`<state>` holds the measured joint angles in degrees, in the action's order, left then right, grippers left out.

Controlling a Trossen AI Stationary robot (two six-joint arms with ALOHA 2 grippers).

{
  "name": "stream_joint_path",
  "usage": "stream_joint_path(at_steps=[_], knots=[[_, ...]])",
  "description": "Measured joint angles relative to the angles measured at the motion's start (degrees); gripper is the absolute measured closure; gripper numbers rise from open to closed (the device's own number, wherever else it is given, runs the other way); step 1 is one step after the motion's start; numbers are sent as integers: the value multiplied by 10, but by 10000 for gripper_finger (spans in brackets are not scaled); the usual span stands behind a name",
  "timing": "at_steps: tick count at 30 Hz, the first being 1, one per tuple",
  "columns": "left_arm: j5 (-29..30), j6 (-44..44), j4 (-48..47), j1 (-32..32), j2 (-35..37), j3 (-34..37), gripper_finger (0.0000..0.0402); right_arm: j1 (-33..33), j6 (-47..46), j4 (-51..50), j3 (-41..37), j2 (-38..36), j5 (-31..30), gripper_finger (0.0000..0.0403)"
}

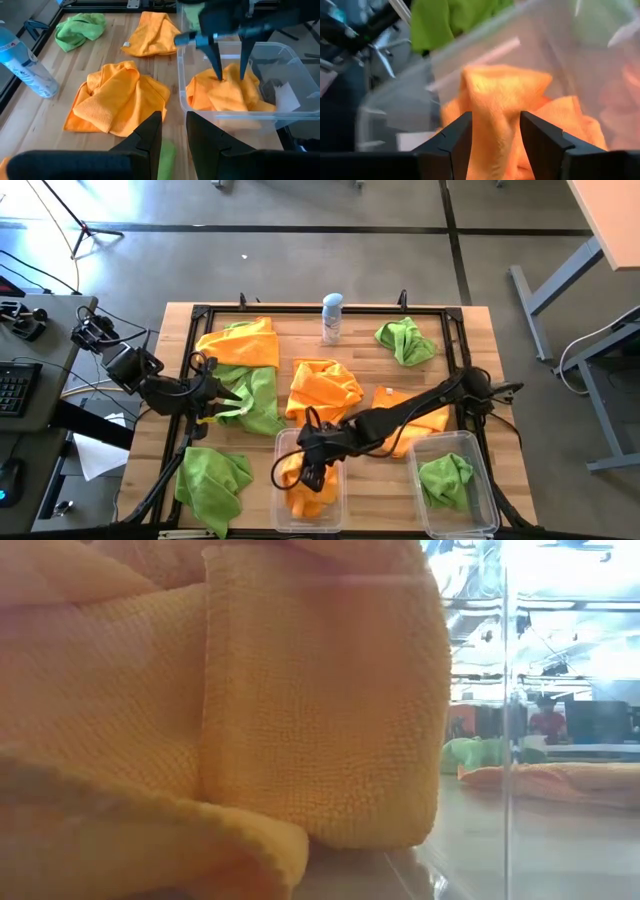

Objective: Sort microfiber towel by color & place in baskets
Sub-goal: Put the yellow towel into the left transparent bin

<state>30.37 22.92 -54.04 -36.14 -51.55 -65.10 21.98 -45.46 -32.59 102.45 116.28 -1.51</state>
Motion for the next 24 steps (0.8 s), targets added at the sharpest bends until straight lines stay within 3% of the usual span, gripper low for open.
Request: stream_joint_path(at_steps=[7, 12, 15, 24], knots=[[0, 9, -6, 0, -2, 0, 325, 6, 33, -31, 0, -64, -61, 264], [2, 28, -6, 1, -5, 0, 325, 19, 8, -120, 0, -103, -124, 350], [2, 40, -6, 3, -13, 0, 325, 22, 9, -197, 0, -119, -133, 394], [34, 40, 5, 7, -65, 0, 325, 28, 90, -328, -18, -135, -165, 399]])
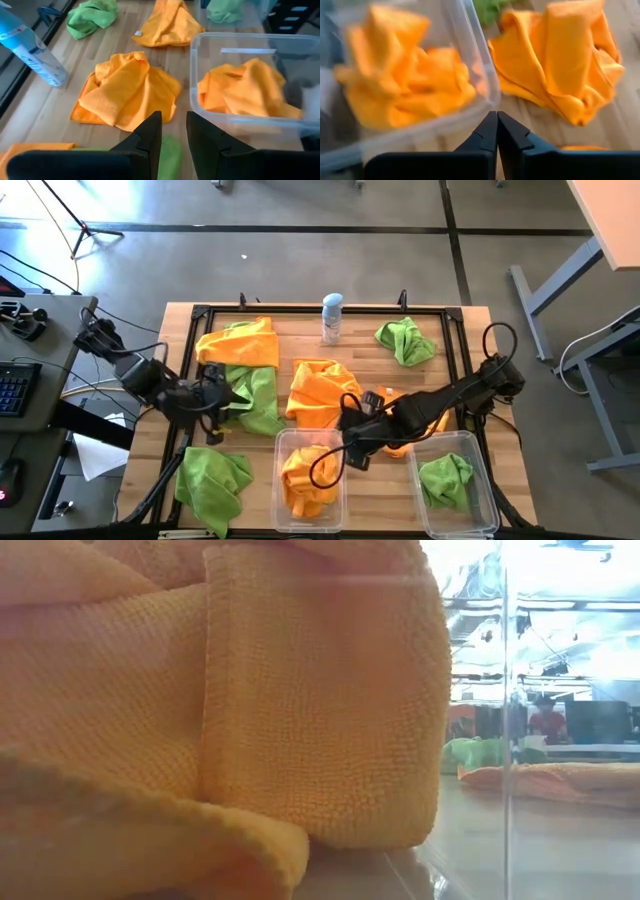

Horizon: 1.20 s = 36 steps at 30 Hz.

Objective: Sort microfiber towel by color & place in baskets
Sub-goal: Put the yellow towel into the left transparent bin

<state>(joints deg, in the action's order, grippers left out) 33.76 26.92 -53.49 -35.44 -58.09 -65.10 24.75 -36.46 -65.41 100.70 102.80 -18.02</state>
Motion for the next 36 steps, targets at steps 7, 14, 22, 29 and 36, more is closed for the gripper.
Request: stream_joint_path(at_steps=[7, 14, 22, 29, 36], knots=[[4, 27, 10, 37, -39, 0, 325, -5, 28, 68, -194, -133, -14, 402], [4, 89, 8, 98, -57, 0, 325, -25, 56, 223, -434, -365, -15, 402], [-21, 191, -2, 220, -57, 0, 325, -91, 163, 382, -624, -563, -34, 402], [-34, 195, -60, 324, -61, 0, 325, -126, 111, 402, -688, -613, -86, 403], [-96, 119, -113, 418, -64, 0, 290, -135, 82, 405, -691, -609, -80, 403]])
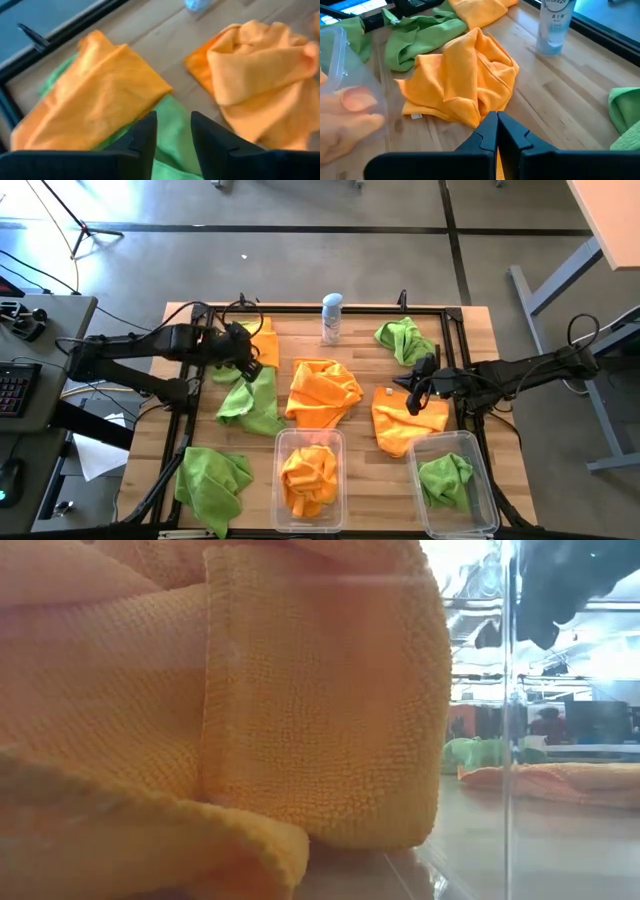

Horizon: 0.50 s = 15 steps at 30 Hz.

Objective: Sort microfiber towel by color & place in baskets
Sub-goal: Put the yellow towel into the left transparent bin

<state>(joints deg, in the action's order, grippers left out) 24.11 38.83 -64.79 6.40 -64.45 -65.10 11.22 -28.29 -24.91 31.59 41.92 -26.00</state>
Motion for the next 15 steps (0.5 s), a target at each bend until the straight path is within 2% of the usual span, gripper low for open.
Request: stream_joint_path(at_steps=[4, 8, 15], knots=[[0, -58, 5, 55, 0, 15, 247, 0, -2, 24, 0, 0, 0, 403], [-14, -94, 24, 124, -1, 70, 214, 0, -2, 56, 0, 0, -13, 403], [-70, -130, 152, 243, -2, 193, 202, 0, -2, 82, 0, 0, -62, 403]])
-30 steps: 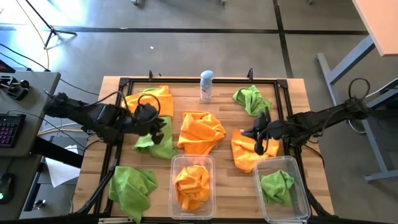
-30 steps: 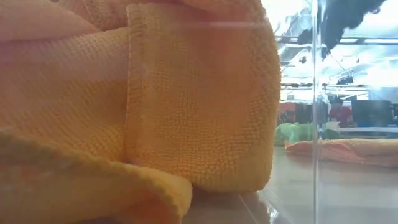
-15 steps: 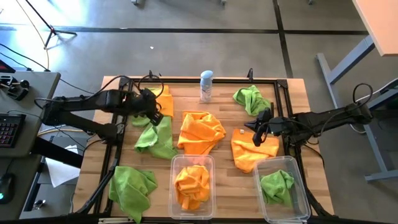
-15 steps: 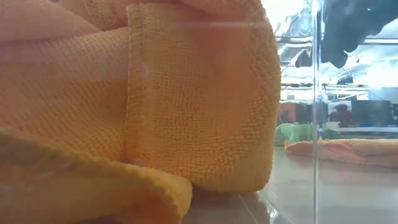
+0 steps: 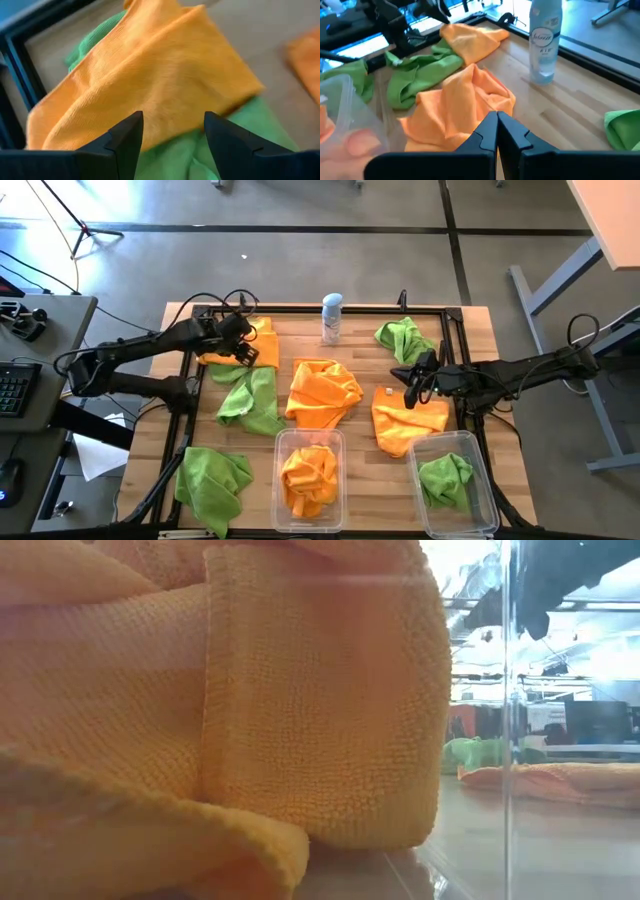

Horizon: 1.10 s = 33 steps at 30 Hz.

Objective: Sort microfiber towel by color & place in baskets
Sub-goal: Put the yellow towel into the left transparent bin

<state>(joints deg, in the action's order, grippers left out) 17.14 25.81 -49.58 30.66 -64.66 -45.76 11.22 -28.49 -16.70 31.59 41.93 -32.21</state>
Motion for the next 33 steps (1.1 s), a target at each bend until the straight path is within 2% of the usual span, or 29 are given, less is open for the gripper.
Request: stream_joint_path(at_steps=[7, 15, 17, 19, 24, 25, 33], knots=[[-65, -34, 72, 88, -50, 41, 202, 0, 0, 15, 0, 0, -23, 403], [-90, -82, 123, 123, -157, 41, 204, 0, -27, 15, 0, 0, -37, 403], [-91, -82, 120, 125, -176, 41, 220, 0, -32, 15, 0, 0, -37, 403], [-92, -81, 114, 125, -186, 41, 252, 0, -37, 15, 0, 0, -37, 403], [-107, -79, 106, 125, -168, 41, 376, 0, -41, 15, 0, 0, -37, 403], [-108, -76, 103, 124, -159, 40, 388, 0, -41, 15, 0, 0, -37, 403], [-88, -60, 7, 109, -52, -27, 399, 0, -36, 15, 0, 0, -37, 403]])
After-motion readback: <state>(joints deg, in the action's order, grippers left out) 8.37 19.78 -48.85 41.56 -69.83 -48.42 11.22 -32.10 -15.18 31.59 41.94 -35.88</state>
